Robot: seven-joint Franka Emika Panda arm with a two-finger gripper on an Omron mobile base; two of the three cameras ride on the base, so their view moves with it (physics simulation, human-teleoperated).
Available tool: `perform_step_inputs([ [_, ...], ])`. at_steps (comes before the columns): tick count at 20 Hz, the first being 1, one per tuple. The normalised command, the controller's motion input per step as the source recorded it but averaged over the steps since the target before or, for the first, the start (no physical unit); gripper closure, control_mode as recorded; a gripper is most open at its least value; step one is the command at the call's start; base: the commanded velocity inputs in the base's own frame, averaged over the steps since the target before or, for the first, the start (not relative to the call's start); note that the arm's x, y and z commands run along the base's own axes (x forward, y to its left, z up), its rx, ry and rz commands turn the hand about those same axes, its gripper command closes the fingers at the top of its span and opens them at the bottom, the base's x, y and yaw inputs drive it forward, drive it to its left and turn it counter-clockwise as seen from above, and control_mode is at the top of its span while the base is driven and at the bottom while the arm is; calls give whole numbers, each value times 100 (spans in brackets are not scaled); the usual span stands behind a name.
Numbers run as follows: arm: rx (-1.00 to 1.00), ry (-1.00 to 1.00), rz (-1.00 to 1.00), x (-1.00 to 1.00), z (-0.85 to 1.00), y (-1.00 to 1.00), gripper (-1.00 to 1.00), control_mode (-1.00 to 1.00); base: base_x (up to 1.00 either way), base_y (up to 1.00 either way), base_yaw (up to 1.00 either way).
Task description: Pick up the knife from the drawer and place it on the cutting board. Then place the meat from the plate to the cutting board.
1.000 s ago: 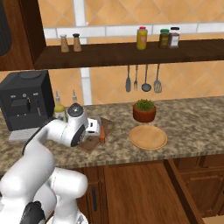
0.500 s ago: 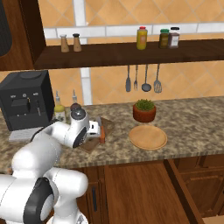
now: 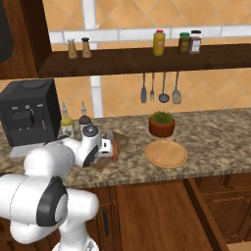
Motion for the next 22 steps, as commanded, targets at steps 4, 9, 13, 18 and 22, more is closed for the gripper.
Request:
perform_step_inputs([
  [4,0,7,0,17,-38,15,100,-100,0,0,0],
  [9,0,5,0,18,-19,11,-100,-100,0,0,0],
  [13,0,0,0,-2,1,0,-100,-100,0,0,0],
  [18,0,-6,0,-46,33,0,-100,-100,0,0,0],
  [22,0,-7,0,-63,72,0,-100,-100,0,0,0],
])
